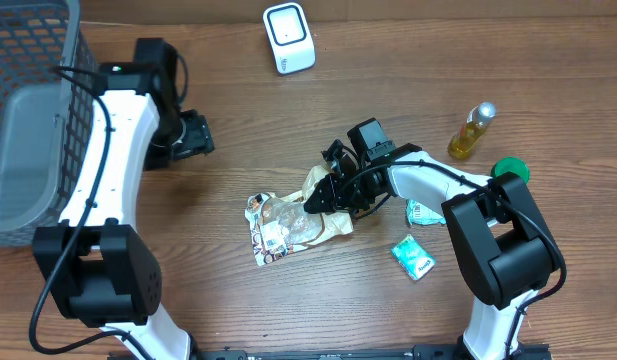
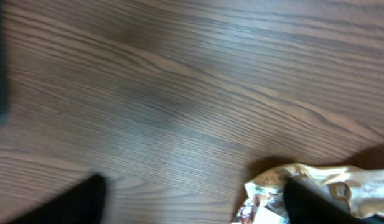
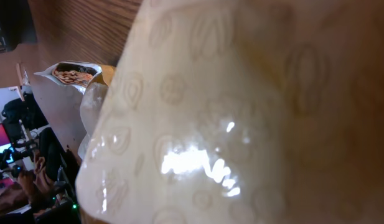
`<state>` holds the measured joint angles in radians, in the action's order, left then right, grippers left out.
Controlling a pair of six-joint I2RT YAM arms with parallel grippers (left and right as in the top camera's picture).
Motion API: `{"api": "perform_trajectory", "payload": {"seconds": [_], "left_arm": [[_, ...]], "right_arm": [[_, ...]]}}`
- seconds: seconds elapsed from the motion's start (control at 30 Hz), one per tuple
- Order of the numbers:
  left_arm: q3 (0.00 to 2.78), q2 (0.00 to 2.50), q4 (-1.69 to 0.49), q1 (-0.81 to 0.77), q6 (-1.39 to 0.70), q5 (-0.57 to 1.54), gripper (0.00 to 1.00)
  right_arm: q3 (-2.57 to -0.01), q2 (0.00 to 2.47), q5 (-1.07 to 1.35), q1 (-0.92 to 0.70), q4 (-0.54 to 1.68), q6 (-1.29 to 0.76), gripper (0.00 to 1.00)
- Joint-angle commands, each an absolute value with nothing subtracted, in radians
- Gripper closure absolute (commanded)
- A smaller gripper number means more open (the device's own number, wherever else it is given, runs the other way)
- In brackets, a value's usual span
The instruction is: Scan the item barcode
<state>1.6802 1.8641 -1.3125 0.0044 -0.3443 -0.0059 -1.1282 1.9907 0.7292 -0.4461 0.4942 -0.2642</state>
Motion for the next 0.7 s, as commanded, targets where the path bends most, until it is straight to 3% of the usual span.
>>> {"api": "perform_trajectory", "payload": {"seconds": [0.0, 0.47, 0.67], "left_arm": [[1.698, 1.869, -1.300, 0.036, -0.337, -0.037, 0.00], [1.698, 1.870, -1.300, 0.039, -0.337, -0.036, 0.00], [1.698, 1.870, -1.300, 0.039, -0.337, -0.036, 0.00]], "right_arm": [[-1.120, 2.006, 0.735, -0.451, 0.492, -0.258, 0.66], [-1.122, 2.005, 0.776, -0.447, 0.454, -0.258, 0.66], [-1.173, 1.991, 0.960, -0.410, 0.456, -0.252, 0.73]]}}
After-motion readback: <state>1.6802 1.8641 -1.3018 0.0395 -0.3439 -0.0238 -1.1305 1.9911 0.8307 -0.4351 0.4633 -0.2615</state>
